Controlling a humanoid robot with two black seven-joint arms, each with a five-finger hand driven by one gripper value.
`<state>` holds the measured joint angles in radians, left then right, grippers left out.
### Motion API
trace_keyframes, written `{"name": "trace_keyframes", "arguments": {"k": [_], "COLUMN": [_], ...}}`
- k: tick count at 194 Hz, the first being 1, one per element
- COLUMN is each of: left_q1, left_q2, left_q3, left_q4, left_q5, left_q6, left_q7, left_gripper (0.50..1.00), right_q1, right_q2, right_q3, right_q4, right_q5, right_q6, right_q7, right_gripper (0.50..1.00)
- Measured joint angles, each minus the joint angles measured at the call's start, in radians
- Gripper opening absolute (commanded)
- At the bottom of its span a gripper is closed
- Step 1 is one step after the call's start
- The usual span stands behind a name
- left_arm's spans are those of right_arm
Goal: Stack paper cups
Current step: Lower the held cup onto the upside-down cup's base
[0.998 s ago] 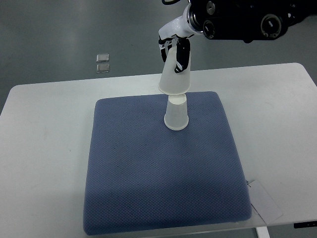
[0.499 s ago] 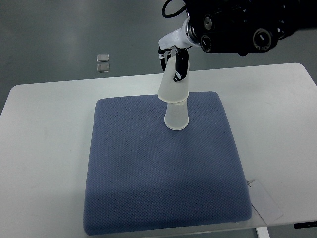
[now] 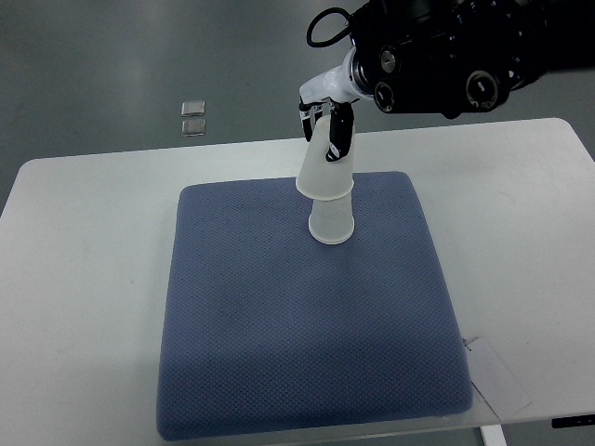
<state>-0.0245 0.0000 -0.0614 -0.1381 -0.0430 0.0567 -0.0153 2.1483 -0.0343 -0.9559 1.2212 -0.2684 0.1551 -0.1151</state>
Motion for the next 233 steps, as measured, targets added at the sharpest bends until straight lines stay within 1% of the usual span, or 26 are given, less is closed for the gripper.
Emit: {"name": "trace_keyframes", "arguments": {"k": [39, 80, 117, 123, 130, 159, 233], "left_q1": [0.000, 0.000, 0.000, 0.000, 0.000, 0.000, 0.000], "left_q2": [0.000, 0.000, 0.000, 0.000, 0.000, 0.000, 0.000], "left_q3": [0.000, 0.000, 0.000, 0.000, 0.000, 0.000, 0.000], "left_q4": [0.000, 0.000, 0.000, 0.000, 0.000, 0.000, 0.000], "left_q5": [0.000, 0.000, 0.000, 0.000, 0.000, 0.000, 0.000], "left_q6": [0.000, 0.000, 0.000, 0.000, 0.000, 0.000, 0.000], "left_q7": [0.000, 0.000, 0.000, 0.000, 0.000, 0.000, 0.000], "left_gripper": [1.000, 1.000, 1.000, 1.000, 1.000, 1.000, 1.000], "right_q1": [-0.004, -0.009, -0.011, -0.011, -0.011, -0.013, -0.013], "right_q2": [0.002, 0.003, 0.003, 0.003, 0.003, 0.003, 0.004], "right_q3": [0.000, 0.000, 0.000, 0.000, 0.000, 0.000, -0.001], "right_q4": [-0.003, -0.003, -0.003, -0.003, -0.003, -0.003, -0.005], "right_q5": [0.000, 0.000, 0.000, 0.000, 0.000, 0.000, 0.000], "right_q6": [0.000, 0.000, -0.002, -0.002, -0.002, -0.002, -0.001], "right_q7": [0.000, 0.002, 0.002, 0.002, 0.002, 0.002, 0.002], "right_gripper": [0.641, 0.670, 0.682, 0.690, 0.715, 0.750, 0.756]}}
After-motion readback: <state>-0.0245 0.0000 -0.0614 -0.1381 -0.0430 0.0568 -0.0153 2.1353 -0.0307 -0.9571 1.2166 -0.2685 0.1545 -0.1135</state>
